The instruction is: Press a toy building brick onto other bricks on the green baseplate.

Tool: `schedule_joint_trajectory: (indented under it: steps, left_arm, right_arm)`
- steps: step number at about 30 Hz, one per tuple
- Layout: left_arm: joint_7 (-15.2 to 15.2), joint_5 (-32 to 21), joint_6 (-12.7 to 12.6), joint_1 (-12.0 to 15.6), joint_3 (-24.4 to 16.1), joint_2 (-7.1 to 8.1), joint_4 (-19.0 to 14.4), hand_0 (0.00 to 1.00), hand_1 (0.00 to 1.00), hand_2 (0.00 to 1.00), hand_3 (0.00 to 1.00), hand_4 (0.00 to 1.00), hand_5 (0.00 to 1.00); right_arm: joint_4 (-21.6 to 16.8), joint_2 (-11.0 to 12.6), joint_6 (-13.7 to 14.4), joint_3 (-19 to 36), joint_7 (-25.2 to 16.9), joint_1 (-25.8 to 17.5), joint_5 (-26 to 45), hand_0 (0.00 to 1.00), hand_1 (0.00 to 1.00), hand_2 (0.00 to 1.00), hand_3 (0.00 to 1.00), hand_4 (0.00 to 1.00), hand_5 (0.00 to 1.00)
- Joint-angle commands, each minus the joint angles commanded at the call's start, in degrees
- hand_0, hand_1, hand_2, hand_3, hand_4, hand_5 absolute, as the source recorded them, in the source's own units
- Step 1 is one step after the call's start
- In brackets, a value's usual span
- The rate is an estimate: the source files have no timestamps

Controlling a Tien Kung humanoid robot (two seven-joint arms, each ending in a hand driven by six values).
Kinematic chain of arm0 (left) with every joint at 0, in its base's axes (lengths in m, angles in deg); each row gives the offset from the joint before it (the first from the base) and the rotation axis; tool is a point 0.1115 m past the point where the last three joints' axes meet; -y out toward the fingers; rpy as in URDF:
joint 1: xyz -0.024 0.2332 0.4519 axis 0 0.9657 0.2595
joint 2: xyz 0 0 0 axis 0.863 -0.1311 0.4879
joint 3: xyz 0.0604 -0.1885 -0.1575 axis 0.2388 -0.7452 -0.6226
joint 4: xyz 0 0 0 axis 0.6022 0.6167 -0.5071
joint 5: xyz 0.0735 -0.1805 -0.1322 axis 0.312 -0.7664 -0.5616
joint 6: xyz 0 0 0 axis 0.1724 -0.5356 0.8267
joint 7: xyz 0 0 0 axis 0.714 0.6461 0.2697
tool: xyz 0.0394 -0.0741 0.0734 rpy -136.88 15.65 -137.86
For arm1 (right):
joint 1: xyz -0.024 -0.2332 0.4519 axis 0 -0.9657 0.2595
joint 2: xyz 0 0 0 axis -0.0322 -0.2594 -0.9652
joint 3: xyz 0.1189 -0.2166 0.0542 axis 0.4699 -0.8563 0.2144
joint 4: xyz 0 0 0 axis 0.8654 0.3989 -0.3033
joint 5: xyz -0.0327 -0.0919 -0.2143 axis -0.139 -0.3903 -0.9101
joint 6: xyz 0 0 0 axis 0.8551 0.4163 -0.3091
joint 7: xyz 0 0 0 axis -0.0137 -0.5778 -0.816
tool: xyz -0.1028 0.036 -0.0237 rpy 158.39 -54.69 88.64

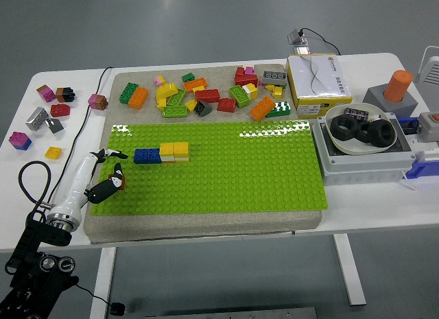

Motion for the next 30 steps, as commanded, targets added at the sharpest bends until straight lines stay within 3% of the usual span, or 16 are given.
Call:
schedule_joint_trajectory:
  steps: [2, 3, 8, 9, 14, 16, 30]
  left_arm:
    - [-0.1, 0.1, 0.2, 0.1, -0.3, 0.15, 0.0, 0.914, 0.867, 0.832, 0.624, 0.388, 0.002]
    - [-0.2, 0.2, 0.2, 0.1, -0.4, 0.2, 0.1, 0.933, 0.88, 0.85, 0.629, 0.466, 0.002]
    - [-1.3, 1.2, 3.1, 0.5, -1.4, 1.08, -0.1, 0.933, 0.88, 0.85, 0.629, 0.466, 0.002]
    - [-1.7, 1.5, 4.0, 0.5, -1.7, 1.25, -0.2, 0.998, 0.956, 0.933, 0.822, 0.818, 0.176]
    - [-3.7, 3.4, 7.3, 0.6, -2.3, 2.18, -0.7, 0.998, 0.956, 0.933, 0.822, 0.818, 0.176]
    - [-4.6, 4.3, 8.0, 0.4, -2.4, 2.53, -0.9, 0.998, 0.971, 0.953, 0.859, 0.87, 0.21]
    - [-7.4, 6.4, 9.3, -0.6, -1.9, 3.29, -0.5, 0.998, 0.975, 0.959, 0.848, 0.879, 0.204]
  right_arm:
    - [0.0, 0.0, 0.0, 0.0, 0.0, 0.0, 0.0, 0.582, 0.578, 0.639, 0.647, 0.651, 0.775]
    - [0.0, 0.0, 0.0, 0.0, 0.0, 0.0, 0.0, 0.582, 0.578, 0.639, 0.647, 0.651, 0.777]
    - [0.0, 0.2, 0.0, -0.1, 0.0, 0.0, 0.2, 0.582, 0.578, 0.639, 0.647, 0.651, 0.777]
    - [0.0, 0.2, 0.0, -0.1, -0.1, 0.0, 0.3, 0.582, 0.578, 0.639, 0.647, 0.651, 0.776]
    - [0.0, 0.4, 0.1, -0.2, 0.0, 0.0, 0.5, 0.582, 0.578, 0.639, 0.647, 0.651, 0.776]
    - [0.0, 0.5, 0.1, 0.0, -0.1, 0.0, 0.4, 0.582, 0.578, 0.639, 0.647, 0.652, 0.776]
    - [0.0, 0.5, 0.1, 0.1, 0.0, 0.2, 0.3, 0.578, 0.577, 0.638, 0.646, 0.651, 0.776]
